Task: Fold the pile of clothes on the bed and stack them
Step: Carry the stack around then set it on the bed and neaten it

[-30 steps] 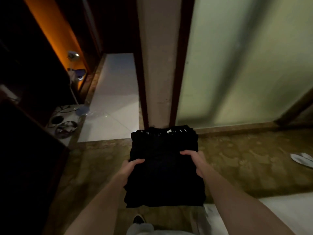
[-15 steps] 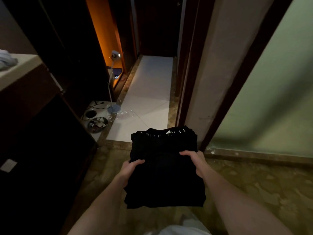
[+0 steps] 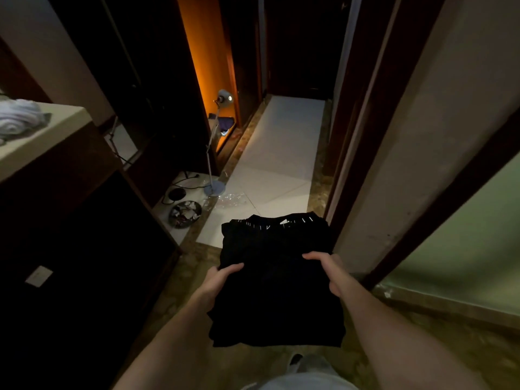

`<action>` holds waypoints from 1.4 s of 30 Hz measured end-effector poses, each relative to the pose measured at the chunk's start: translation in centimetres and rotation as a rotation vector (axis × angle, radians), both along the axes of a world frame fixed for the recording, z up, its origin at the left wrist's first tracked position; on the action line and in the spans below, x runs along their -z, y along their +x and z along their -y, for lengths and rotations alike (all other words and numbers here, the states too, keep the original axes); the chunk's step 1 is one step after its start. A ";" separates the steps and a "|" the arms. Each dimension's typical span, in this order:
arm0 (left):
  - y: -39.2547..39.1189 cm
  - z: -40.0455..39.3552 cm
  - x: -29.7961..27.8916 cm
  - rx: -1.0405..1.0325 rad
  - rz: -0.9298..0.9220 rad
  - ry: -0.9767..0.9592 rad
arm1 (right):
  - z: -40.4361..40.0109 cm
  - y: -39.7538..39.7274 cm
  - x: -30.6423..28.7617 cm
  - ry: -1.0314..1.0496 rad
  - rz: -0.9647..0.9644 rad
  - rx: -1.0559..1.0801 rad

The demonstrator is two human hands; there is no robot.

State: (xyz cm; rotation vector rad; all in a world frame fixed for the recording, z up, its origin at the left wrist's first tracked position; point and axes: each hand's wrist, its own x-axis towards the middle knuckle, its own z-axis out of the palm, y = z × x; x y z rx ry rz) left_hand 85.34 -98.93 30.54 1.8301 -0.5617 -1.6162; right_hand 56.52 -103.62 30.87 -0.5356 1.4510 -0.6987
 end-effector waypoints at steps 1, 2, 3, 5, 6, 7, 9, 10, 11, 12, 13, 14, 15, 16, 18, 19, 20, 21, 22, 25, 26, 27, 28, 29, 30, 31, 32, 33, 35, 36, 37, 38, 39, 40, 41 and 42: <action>0.3 1.2 0.5 -0.009 -0.001 -0.006 | 1.3 0.0 -0.4 -0.002 0.003 -0.010; 0.5 2.3 0.9 -0.024 0.000 -0.013 | 2.7 0.1 -0.6 -0.005 0.004 -0.022; 0.4 3.3 0.5 -0.040 0.000 -0.012 | 3.9 0.2 -0.9 -0.012 0.009 -0.033; 0.2 5.2 -0.4 -0.077 -0.008 -0.003 | 6.3 0.5 -0.9 -0.031 0.007 -0.039; 0.0 6.2 -1.0 -0.084 -0.007 0.002 | 7.3 0.7 -0.8 -0.029 0.002 -0.041; 0.1 7.2 -1.2 -0.089 -0.006 0.005 | 8.3 0.9 -0.9 -0.020 -0.006 -0.045; 0.4 9.5 -1.5 -0.105 -0.012 0.011 | 10.5 1.3 -0.9 -0.002 -0.009 -0.050; 0.8 10.7 -1.6 -0.106 -0.010 0.016 | 11.7 1.6 -0.7 0.012 -0.016 -0.055; 1.2 11.9 -1.4 -0.097 -0.005 0.015 | 12.9 2.0 -0.4 0.023 -0.024 -0.067; 1.6 13.2 -1.5 -0.088 0.005 0.020 | 14.3 2.5 0.1 0.027 -0.026 -0.072; 2.1 14.5 -1.3 -0.078 0.002 0.014 | 15.5 3.1 0.3 0.025 -0.027 -0.067; 2.7 15.9 -1.2 -0.067 -0.004 0.011 | 16.8 3.8 0.5 0.025 -0.025 -0.057; 3.4 17.5 -0.8 -0.051 -0.012 0.000 | 18.1 4.6 0.4 0.028 -0.025 -0.044; 4.2 19.2 -0.7 -0.038 -0.013 -0.006 | 19.6 5.5 0.3 0.022 -0.028 -0.028; 6.2 22.5 -0.3 -0.003 -0.019 -0.026 | 22.5 7.4 -0.1 0.002 -0.040 0.002; 7.4 24.3 -0.1 0.024 -0.016 -0.028 | 24.0 8.4 -0.3 -0.008 -0.034 0.010; 8.5 26.0 -0.2 0.043 -0.017 -0.028 | 25.6 9.3 -0.4 -0.018 -0.023 0.020; 9.6 27.8 0.0 0.043 -0.030 -0.035 | 27.1 10.3 -0.7 -0.023 -0.017 0.031; 10.4 29.5 -0.5 0.046 -0.042 -0.037 | 28.6 11.2 -0.7 -0.022 -0.019 0.044; 12.6 34.3 -1.8 0.062 -0.054 -0.036 | 32.7 13.6 -1.3 -0.014 -0.020 0.075; 13.2 35.8 -2.2 0.067 -0.056 -0.039 | 34.0 14.3 -1.5 -0.013 -0.014 0.088; 13.8 37.3 -2.3 0.059 -0.059 -0.053 | 35.2 14.9 -1.7 -0.016 -0.008 0.101; 14.3 38.7 -2.5 0.053 -0.060 -0.062 | 36.3 15.4 -1.8 -0.023 0.000 0.114; 14.7 40.1 -2.5 0.057 -0.068 -0.066 | 37.5 15.9 -1.9 -0.030 0.007 0.126; 15.0 41.4 -2.6 0.067 -0.074 -0.061 | 38.6 16.2 -1.8 -0.028 0.009 0.140; 15.2 42.6 -2.4 0.079 -0.078 -0.058 | 39.7 16.3 -1.7 -0.025 0.005 0.150; 15.2 43.9 -2.2 0.086 -0.082 -0.059 | 40.9 16.4 -1.6 -0.021 -0.004 0.160; 15.4 45.3 -1.9 0.094 -0.079 -0.061 | 42.1 16.4 -1.4 -0.023 -0.010 0.166; 15.3 47.9 -1.0 0.110 -0.087 -0.058 | 44.6 16.2 -1.1 -0.022 -0.018 0.176; 15.1 49.2 -0.6 0.123 -0.094 -0.054 | 45.9 15.9 -0.8 -0.018 -0.023 0.184; 14.9 50.6 -0.2 0.142 -0.096 -0.046 | 47.2 15.7 -0.6 -0.012 -0.028 0.195; 14.5 52.1 0.1 0.155 -0.097 -0.039 | 48.6 15.4 -0.5 -0.003 -0.031 0.205; 14.2 53.7 0.5 0.165 -0.100 -0.032 | 50.1 15.0 -0.3 0.000 -0.035 0.208; 13.9 55.4 0.8 0.171 -0.095 -0.023 | 51.6 14.6 -0.1 0.003 -0.038 0.205; 13.6 57.2 1.0 0.174 -0.090 -0.017 | 53.4 14.2 0.2 -0.001 -0.033 0.199; 13.3 59.0 1.1 0.175 -0.085 -0.018 | 55.1 13.8 0.4 0.001 -0.030 0.195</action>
